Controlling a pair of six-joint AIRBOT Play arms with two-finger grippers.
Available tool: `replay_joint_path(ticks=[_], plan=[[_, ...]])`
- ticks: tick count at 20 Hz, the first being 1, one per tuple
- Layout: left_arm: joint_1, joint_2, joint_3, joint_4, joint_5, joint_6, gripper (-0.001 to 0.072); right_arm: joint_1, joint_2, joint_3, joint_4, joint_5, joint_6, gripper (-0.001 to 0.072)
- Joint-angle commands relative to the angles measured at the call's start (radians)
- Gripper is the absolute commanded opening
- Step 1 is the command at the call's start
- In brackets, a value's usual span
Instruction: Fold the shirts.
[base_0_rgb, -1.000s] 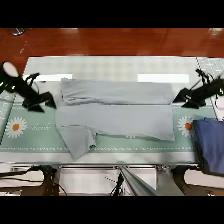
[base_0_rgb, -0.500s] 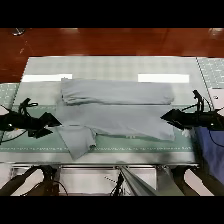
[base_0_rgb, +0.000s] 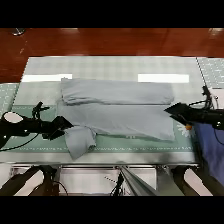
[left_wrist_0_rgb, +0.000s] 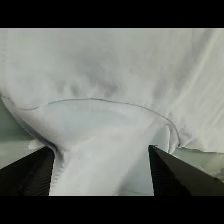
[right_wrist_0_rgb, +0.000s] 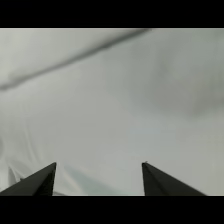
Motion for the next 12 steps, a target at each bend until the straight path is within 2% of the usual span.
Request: replay_joint_path(ticks=[1, 2, 3, 5, 6, 7, 9, 11, 12], plan=[[-0.021, -0.008, -0.006, 0.001, 0.040, 0.025, 0.0592, -0.165, 0.002, 0.121, -0.004, 0.087, 0.005, 0.0619], [-0.021, -0.008, -0.006, 0.001, 0.040, 0.043, 0.0129, -0.225, 0.002, 0.146, -0.031, 0.113, 0.005, 0.0619], [-0.021, -0.007, -0.005, 0.000, 0.040, 0.052, 0.0020, -0.281, 0.002, 0.150, -0.083, 0.136, 0.017, 0.0619], [-0.021, -0.007, -0.004, 0.000, 0.041, 0.054, 0.0022, -0.314, 0.002, 0.108, -0.272, 0.158, 0.114, 0.0619], [-0.021, -0.007, -0.004, 0.000, 0.041, 0.056, 0.0022, -0.299, 0.002, 0.059, -0.360, 0.153, 0.211, 0.0619], [-0.021, -0.007, -0.004, 0.000, 0.041, 0.056, 0.0022, -0.273, 0.001, 0.009, -0.414, 0.149, 0.257, 0.0618], [-0.021, -0.007, -0.005, 0.000, 0.041, 0.055, 0.0022, -0.203, 0.001, -0.069, -0.460, 0.153, 0.254, 0.0619], [-0.021, -0.008, -0.005, 0.001, 0.043, 0.056, 0.0022, -0.135, -0.011, -0.078, -0.460, 0.147, 0.193, 0.0619], [-0.021, -0.007, -0.005, 0.001, 0.047, 0.056, 0.0022, -0.113, -0.033, -0.068, -0.458, 0.158, 0.194, 0.0619]])
